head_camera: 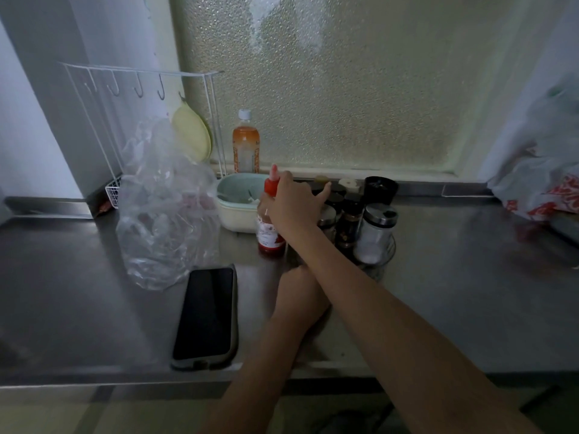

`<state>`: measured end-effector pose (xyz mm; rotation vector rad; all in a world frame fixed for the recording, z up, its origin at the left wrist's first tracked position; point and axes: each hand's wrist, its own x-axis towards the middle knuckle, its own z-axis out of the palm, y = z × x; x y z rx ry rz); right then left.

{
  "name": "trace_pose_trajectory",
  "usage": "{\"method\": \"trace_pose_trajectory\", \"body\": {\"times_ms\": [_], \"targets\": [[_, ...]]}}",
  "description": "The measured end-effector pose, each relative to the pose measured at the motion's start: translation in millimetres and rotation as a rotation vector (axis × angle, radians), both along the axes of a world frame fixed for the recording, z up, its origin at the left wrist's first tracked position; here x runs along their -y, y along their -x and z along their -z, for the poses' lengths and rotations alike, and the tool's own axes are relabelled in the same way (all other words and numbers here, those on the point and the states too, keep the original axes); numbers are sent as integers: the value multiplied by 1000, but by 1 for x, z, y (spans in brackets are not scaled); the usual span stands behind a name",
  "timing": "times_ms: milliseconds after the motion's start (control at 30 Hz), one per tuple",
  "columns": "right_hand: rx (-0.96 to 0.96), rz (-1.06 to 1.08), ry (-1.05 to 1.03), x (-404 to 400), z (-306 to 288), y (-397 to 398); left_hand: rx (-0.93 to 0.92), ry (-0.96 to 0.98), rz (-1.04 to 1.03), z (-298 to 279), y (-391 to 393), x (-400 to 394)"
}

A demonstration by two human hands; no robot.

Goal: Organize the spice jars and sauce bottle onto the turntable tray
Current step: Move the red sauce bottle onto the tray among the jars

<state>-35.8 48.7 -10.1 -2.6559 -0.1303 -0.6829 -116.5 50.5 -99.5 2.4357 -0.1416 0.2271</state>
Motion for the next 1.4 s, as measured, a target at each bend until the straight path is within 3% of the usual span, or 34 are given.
{"method": "trace_pose_trajectory", "body": {"times_ms": [67,200,333,500,667,767,933,1100,1233,1400], "targets": [[91,-63,-81,4,-2,7,65,66,-47,-1,3,0],[382,-226,-436,29,-23,33,264,-11,14,-1,-2,1],[527,-116,-554,83,-43,51,317,-33,16,4,-8,0],[432,7,-497,144,-28,58,329,-12,29,5,-10,1],[212,-20,-317,145,5,50,355,-16,39,7,-10,0],[174,-20,-265,144,19,48,366,-23,46,7,-10,0],[163,-99,-443,149,30,49,366,2,23,6,-8,0],[278,52,-707,173,52,51,381,25,-61,3,-5,-1],[89,48,-686,185,66,42,429,-42,-50,4,-7,2],[-9,-41,-724,179,67,31,453,-69,-52,4,-6,4]]}}
